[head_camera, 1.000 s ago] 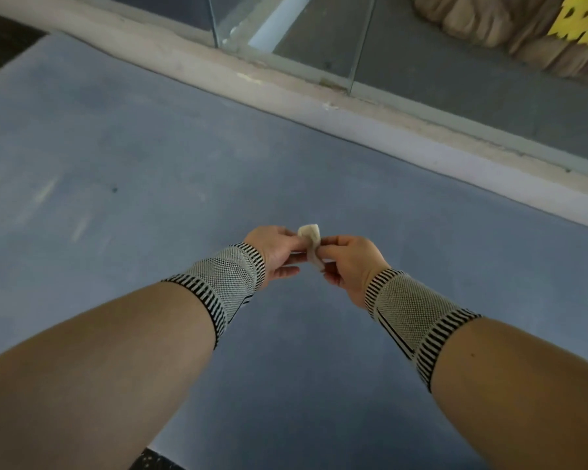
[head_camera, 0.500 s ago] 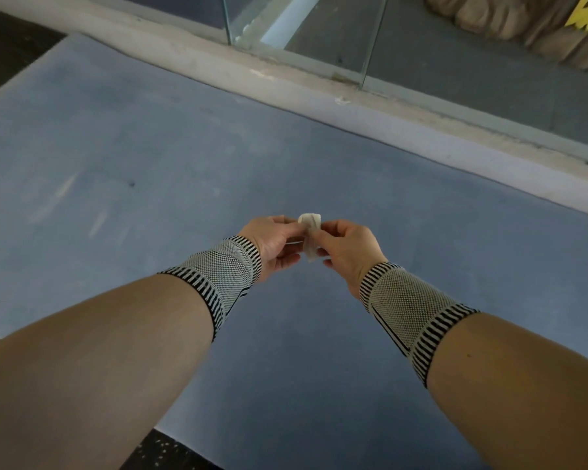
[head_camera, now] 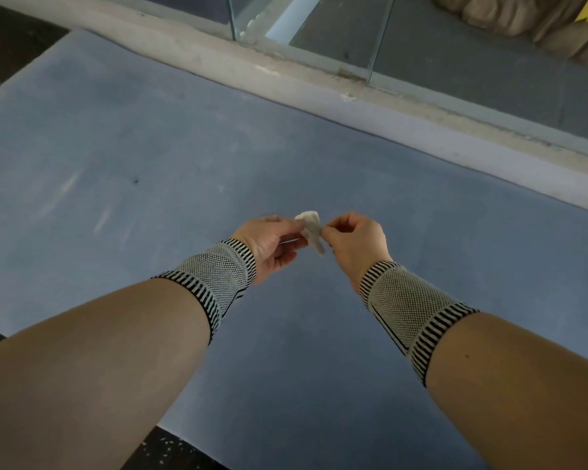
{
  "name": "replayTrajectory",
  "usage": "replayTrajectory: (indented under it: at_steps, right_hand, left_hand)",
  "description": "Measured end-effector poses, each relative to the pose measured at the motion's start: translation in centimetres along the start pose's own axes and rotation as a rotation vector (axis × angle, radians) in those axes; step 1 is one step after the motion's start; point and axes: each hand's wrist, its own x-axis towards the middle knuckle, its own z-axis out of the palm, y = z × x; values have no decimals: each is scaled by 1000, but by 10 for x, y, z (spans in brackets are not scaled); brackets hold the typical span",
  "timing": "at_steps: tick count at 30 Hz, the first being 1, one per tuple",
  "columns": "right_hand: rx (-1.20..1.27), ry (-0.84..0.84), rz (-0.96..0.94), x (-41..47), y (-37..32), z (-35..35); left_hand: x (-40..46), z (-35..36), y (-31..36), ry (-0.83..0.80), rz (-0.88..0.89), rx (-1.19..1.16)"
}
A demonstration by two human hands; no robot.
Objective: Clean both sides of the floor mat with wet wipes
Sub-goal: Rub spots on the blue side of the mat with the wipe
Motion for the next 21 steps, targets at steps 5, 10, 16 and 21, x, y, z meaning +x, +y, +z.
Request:
replayTrajectory:
  at_steps: [5,10,16,21]
  right_hand:
    - [47,-108,12,-3,-4,6]
    - [67,-116,63,1,2,9]
    - [207,-104,164,7,5,5]
    - [272,-80,181,8,5,1]
  left_hand:
    - [2,3,1,1,-1,28]
    - [5,4,-2,34,-19,71]
    - [5,2,-2,76,-49,-17]
    - [10,1,-3,177,-56,-46]
